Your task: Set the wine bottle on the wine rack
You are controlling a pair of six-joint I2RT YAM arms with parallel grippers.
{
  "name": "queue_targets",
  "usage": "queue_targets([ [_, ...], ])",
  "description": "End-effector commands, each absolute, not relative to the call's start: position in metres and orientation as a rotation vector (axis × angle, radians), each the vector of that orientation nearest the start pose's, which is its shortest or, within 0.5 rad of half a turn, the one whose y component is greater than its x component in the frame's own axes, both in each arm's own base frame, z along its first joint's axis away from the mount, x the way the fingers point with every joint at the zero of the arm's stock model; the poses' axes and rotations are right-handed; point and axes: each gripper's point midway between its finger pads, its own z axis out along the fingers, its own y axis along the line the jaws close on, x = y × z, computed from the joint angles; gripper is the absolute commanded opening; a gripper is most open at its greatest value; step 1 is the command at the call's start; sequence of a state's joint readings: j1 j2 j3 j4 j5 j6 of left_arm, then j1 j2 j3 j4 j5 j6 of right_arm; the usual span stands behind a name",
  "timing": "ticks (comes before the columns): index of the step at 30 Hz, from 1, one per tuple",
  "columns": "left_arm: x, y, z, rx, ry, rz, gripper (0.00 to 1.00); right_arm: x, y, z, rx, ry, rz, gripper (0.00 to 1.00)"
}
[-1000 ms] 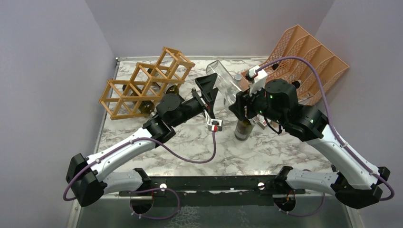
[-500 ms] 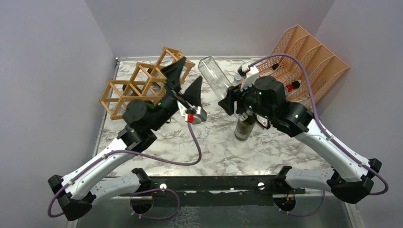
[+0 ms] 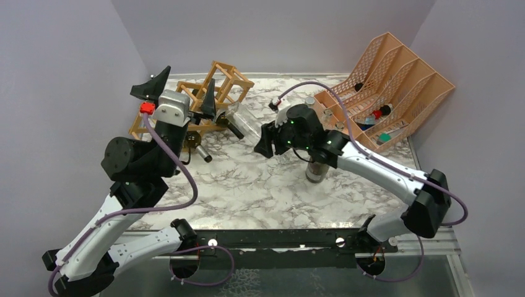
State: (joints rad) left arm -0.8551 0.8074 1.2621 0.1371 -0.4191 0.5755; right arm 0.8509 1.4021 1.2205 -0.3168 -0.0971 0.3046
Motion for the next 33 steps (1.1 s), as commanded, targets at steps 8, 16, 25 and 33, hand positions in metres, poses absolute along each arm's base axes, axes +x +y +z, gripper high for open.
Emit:
queue_targets([
  [8, 0.256, -0.094, 0.440, 0.091, 1.379, 0.019, 0.99, 0.273, 0.434, 0.224, -0.717, 1.928, 1.100, 0.01],
  [16, 0.257, -0.088, 0.426, 0.082, 1.370, 0.070, 0.99, 0.283, 0.463, 0.204, -0.718, 1.923, 1.122, 0.01],
  [25, 0.257, -0.085, 0.429, 0.088, 1.364, 0.095, 0.99, 0.300, 0.474, 0.207, -0.656, 1.900, 1.114, 0.01],
  [33, 0.252, -0.093, 0.453, 0.076, 1.364, -0.014, 0.99, 0.315, 0.482, 0.198, -0.621, 1.929, 1.073, 0.01],
])
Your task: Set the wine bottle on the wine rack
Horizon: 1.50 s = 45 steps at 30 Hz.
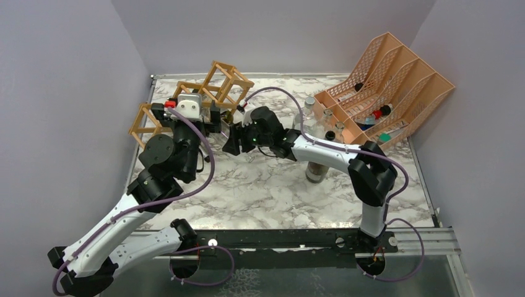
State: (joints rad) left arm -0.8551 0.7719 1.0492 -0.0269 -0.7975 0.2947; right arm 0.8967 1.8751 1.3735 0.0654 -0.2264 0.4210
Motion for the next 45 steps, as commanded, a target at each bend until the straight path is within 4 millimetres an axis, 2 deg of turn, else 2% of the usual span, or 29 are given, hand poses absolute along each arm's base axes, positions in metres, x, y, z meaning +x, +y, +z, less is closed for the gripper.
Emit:
queue_targets([
  [1, 0.252, -0.093, 0.454, 0.077, 1.363, -0.017, 0.99, 0.317, 0.484, 0.197, -0.623, 1.928, 1.072, 0.01],
  [6, 0.249, -0.093, 0.454, 0.078, 1.367, -0.036, 0.99, 0.332, 0.490, 0.197, -0.591, 1.926, 1.029, 0.01],
  [11, 0.249, -0.094, 0.453, 0.085, 1.374, -0.039, 0.99, 0.347, 0.507, 0.196, -0.582, 1.927, 1.019, 0.02],
  [14, 0.248, -0.093, 0.454, 0.091, 1.372, -0.037, 0.99, 0.359, 0.519, 0.189, -0.569, 1.959, 1.002, 0.15],
  [16, 0.247, -0.091, 0.456, 0.099, 1.370, -0.020, 0.99, 0.368, 0.526, 0.189, -0.553, 1.964, 0.994, 0.19],
  [22, 0.243, -0.083, 0.463, 0.092, 1.364, -0.004, 0.99, 0.384, 0.538, 0.178, -0.543, 1.962, 0.962, 0.22],
  [30, 0.243, -0.084, 0.461, 0.091, 1.370, -0.014, 0.99, 0.397, 0.550, 0.171, -0.548, 1.951, 0.940, 0.27],
  [35, 0.244, -0.086, 0.460, 0.100, 1.376, -0.013, 0.99, 0.406, 0.558, 0.169, -0.547, 1.932, 0.932, 0.38],
  [40, 0.244, -0.087, 0.457, 0.106, 1.384, -0.017, 0.99, 0.414, 0.562, 0.172, -0.529, 1.890, 0.928, 0.44],
  [45, 0.243, -0.087, 0.458, 0.109, 1.381, -0.023, 0.99, 0.420, 0.563, 0.173, -0.509, 1.858, 0.915, 0.58],
])
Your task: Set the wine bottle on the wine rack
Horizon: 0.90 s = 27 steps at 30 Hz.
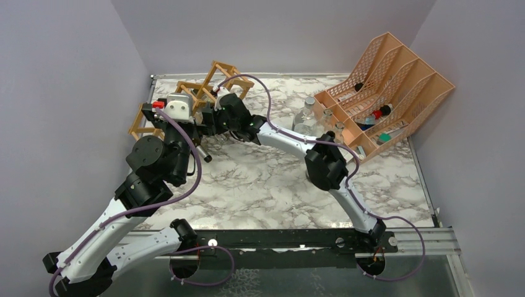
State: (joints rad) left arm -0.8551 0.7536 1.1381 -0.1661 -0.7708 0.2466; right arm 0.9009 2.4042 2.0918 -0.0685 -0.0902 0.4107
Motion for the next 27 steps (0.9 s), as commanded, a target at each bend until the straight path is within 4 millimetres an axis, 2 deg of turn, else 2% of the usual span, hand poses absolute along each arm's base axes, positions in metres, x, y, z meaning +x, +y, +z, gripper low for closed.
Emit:
queue_targets([
  [1, 0.243, -0.088, 0.458, 0.109, 1.381, -0.024, 0.99, 0.420, 0.563, 0.173, -0.510, 1.854, 0.920, 0.61],
  [9, 0.242, -0.086, 0.458, 0.101, 1.377, -0.025, 0.99, 0.415, 0.560, 0.174, -0.531, 1.856, 0.919, 0.80],
  [14, 0.240, -0.084, 0.461, 0.098, 1.372, -0.029, 0.99, 0.414, 0.555, 0.183, -0.528, 1.856, 0.905, 0.85],
  [21, 0.235, -0.083, 0.477, 0.103, 1.340, -0.063, 0.99, 0.410, 0.549, 0.224, -0.521, 1.805, 0.920, 0.90],
  [27, 0.231, -0.084, 0.492, 0.106, 1.311, -0.093, 0.99, 0.402, 0.528, 0.261, -0.492, 1.778, 0.899, 0.91],
])
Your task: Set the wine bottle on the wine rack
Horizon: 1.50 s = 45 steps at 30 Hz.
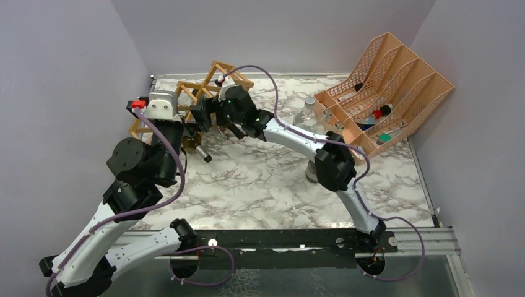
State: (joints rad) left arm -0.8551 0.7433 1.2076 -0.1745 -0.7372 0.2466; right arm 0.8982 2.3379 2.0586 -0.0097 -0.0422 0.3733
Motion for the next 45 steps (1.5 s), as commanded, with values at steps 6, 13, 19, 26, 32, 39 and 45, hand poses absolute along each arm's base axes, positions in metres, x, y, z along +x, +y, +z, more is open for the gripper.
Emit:
queue_targets([
  [6, 0.231, -0.093, 0.485, 0.142, 1.310, -0.131, 0.99, 0.383, 0.480, 0.299, -0.508, 1.738, 0.796, 0.90],
  [13, 0.231, -0.116, 0.453, 0.197, 1.340, -0.229, 0.99, 0.347, 0.381, 0.333, -0.504, 1.721, 0.555, 0.90],
  [19, 0.234, -0.138, 0.417, 0.222, 1.394, -0.316, 0.99, 0.322, 0.281, 0.354, -0.406, 1.724, 0.275, 0.90],
  [26, 0.238, -0.158, 0.389, 0.231, 1.444, -0.387, 0.99, 0.295, 0.185, 0.353, -0.218, 1.757, 0.030, 0.90],
  [32, 0.236, -0.177, 0.374, 0.287, 1.463, -0.460, 0.99, 0.273, 0.146, 0.326, -0.025, 1.910, -0.049, 0.86],
  [39, 0.235, -0.184, 0.362, 0.308, 1.467, -0.489, 0.99, 0.260, 0.151, 0.292, -0.003, 2.032, -0.007, 0.74],
  [45, 0.236, -0.187, 0.353, 0.302, 1.473, -0.503, 0.99, 0.257, 0.147, 0.274, 0.009, 2.062, -0.027, 0.56],
])
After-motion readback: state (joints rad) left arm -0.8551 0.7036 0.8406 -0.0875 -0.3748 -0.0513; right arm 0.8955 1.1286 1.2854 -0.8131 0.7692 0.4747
